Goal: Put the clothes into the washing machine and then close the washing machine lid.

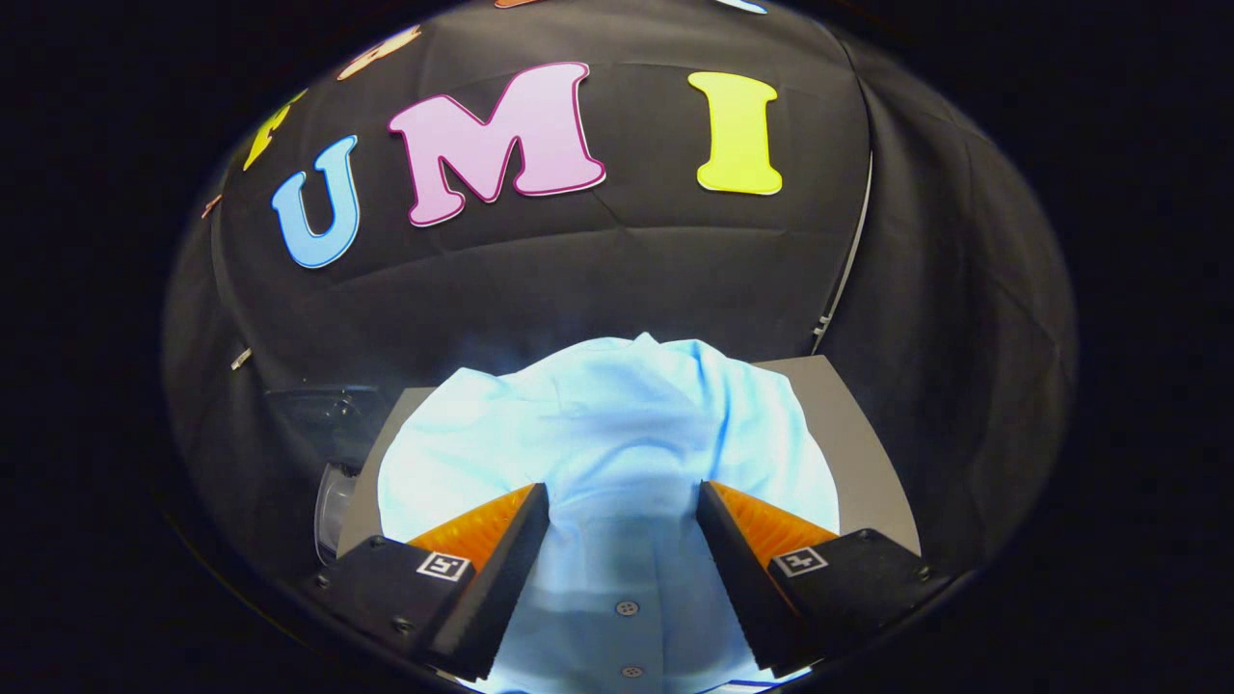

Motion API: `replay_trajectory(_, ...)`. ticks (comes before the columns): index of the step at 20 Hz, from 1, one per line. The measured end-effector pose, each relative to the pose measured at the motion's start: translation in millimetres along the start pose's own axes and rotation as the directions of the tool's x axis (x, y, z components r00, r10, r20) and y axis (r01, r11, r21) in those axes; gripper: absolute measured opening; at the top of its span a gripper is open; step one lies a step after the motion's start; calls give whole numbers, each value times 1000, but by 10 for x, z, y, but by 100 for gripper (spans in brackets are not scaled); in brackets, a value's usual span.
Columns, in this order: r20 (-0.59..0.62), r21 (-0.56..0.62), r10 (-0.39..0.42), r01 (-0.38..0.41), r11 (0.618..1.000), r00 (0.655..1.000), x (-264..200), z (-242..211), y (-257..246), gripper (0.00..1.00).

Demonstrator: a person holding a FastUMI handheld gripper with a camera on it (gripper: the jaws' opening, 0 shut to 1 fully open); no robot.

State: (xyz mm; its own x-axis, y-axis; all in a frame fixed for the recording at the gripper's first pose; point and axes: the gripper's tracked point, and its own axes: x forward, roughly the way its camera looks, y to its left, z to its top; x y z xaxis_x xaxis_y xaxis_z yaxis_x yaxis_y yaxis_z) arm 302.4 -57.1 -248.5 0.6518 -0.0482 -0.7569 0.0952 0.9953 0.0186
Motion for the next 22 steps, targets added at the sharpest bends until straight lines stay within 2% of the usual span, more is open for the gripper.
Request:
replay_trajectory(2,-11,-16,33,-34,999,999,31,-22,78,70)
replay_trajectory(6,-2,-27,35,-35,999,999,-5,3,89,13)
replay_trajectory(9,18,-45,46,-45,998,999,-75,11,143,13)
replay_trajectory(11,46,-25,89,-88,996,995,-262,93,254,13)
replay_trajectory(14,124,-40,111,-107,993,986,-657,301,364,13)
replay_trajectory(17,223,-87,133,-116,989,966,-1114,501,578,13)
replay_trajectory(22,346,-165,225,-177,970,911,-1850,785,1218,13)
